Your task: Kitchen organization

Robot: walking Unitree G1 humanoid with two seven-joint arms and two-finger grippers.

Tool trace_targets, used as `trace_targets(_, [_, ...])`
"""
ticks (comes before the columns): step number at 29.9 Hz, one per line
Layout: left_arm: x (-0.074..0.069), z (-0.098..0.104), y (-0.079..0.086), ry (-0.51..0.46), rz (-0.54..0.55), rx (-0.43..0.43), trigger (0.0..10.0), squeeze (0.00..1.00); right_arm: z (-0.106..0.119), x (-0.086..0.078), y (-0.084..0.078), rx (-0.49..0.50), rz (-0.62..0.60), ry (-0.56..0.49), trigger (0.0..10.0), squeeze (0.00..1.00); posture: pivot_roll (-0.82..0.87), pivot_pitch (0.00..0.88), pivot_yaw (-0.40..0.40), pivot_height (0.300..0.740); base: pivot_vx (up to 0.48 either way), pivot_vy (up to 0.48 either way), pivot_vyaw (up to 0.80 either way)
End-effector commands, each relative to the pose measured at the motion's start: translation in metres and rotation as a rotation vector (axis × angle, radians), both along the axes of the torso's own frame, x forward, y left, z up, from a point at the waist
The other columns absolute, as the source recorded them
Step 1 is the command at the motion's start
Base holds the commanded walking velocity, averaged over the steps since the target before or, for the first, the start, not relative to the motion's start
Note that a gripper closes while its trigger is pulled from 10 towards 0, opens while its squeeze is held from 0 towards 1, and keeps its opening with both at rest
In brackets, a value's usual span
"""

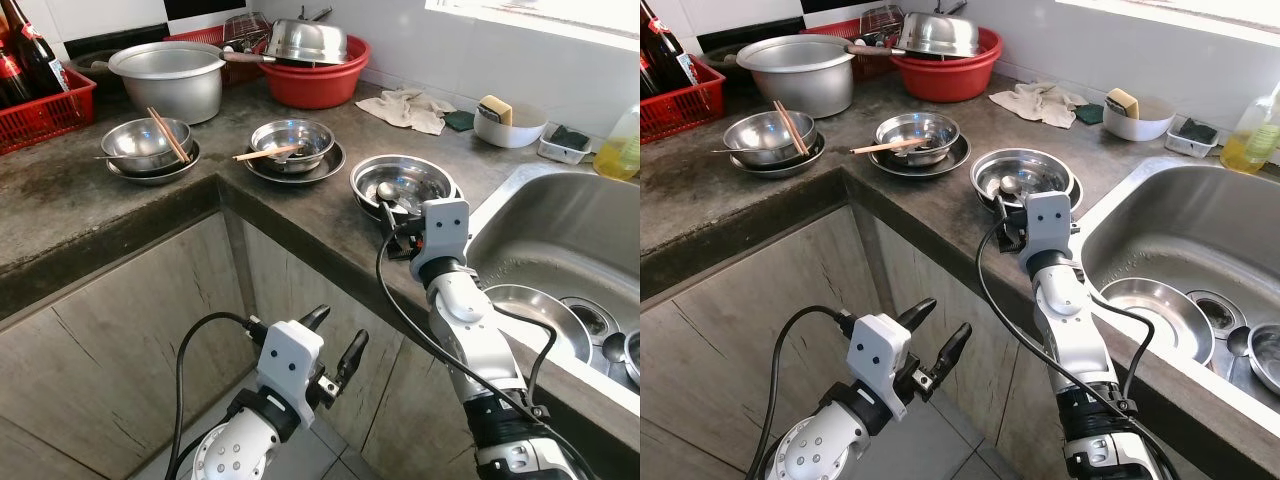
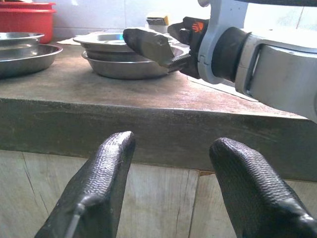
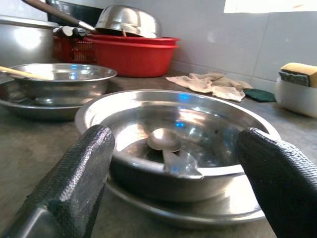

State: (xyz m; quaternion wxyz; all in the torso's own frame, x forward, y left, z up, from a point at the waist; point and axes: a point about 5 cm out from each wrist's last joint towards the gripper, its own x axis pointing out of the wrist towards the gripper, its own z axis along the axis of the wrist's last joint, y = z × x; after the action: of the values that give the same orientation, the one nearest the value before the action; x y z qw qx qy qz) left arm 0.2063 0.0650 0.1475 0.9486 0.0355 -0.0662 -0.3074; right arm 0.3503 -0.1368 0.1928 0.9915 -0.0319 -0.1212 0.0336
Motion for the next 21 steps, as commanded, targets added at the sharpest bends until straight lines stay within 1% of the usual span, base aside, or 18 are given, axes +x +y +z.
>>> trace_targets(1, [-0.0025,0.0046,-0.0006,-0.026,-0.002,-0.006,10.0,0.0,0.0046,0.0026,-0.0032,0.008,-0.012,-0.019,10.0,0.0,0.17,0.104,-0.05,0.74,0.0,0.0,0.0])
trace_targets(4, [-0.0026,0.0046,-0.0009,-0.028,-0.003,-0.005,10.0,0.0,0.0044,0.0039,-0.003,0.003,-0.013,-0.02,10.0,0.0,0.17,0.105,-0.05,0.74,0.0,0.0,0.0])
trace_targets(5, [-0.0028,0.0045,-0.0009,-0.027,-0.003,-0.004,10.0,0.0,0.0038,0.0046,-0.0032,-0.003,-0.016,-0.017,8.5,0.0,0.17,0.105,-0.049,0.74,0.0,0.0,0.0])
trace_targets(6, [-0.003,0.0044,-0.0009,-0.028,-0.004,-0.003,10.0,0.0,0.0035,0.005,-0.0032,-0.005,-0.017,-0.015,4.9,0.0,0.17,0.102,-0.05,0.74,0.0,0.0,0.0])
trace_targets(7, [-0.0032,0.0044,-0.0009,-0.028,-0.004,-0.003,10.0,0.0,0.0034,0.0053,-0.0032,-0.007,-0.018,-0.014,4.9,0.0,0.17,0.102,-0.05,0.74,0.0,0.0,0.0])
trace_targets(8, [-0.0032,0.0044,-0.0008,-0.028,-0.003,-0.002,10.0,0.0,0.003,0.0061,-0.0027,-0.012,-0.013,-0.011,3.4,0.0,0.17,0.102,-0.05,0.74,0.0,0.0,0.0])
trace_targets(10, [-0.0031,0.0044,-0.0008,-0.028,-0.002,-0.002,10.0,0.0,0.0029,0.0067,-0.0024,-0.014,-0.011,-0.011,3.4,0.0,0.17,0.102,-0.05,0.74,0.0,0.0,0.0])
trace_targets(11, [-0.0033,0.0043,-0.0009,-0.028,-0.003,-0.001,10.0,0.0,0.0022,0.0071,-0.0022,-0.014,-0.008,-0.007,0.0,0.0,0.17,0.098,-0.051,0.74,0.0,0.0,0.0])
trace_targets(12, [-0.0038,0.0041,-0.0009,-0.029,-0.004,0.001,10.0,0.0,0.0015,0.0076,-0.0018,-0.016,-0.009,-0.003,6.1,0.0,0.17,0.099,-0.047,0.74,0.0,0.0,0.0])
trace_targets(13, [-0.0038,0.0041,-0.0009,-0.029,-0.004,0.001,10.0,0.0,0.0015,0.0076,-0.0018,-0.016,-0.009,-0.003,6.1,0.0,0.17,0.099,-0.047,0.74,0.0,0.0,0.0])
trace_targets(14, [-0.0041,0.0039,-0.0009,-0.029,-0.004,0.001,10.0,0.0,0.0018,0.008,-0.0015,-0.018,-0.011,-0.004,10.0,0.0,0.17,0.099,-0.047,0.74,0.0,0.0,0.0])
trace_targets(21, [-0.0038,0.004,-0.0011,-0.029,-0.001,0.002,10.0,0.0,0.0062,0.0105,-0.0031,-0.021,-0.016,-0.017,10.0,0.0,0.17,0.105,-0.05,0.74,0.0,0.0,0.0])
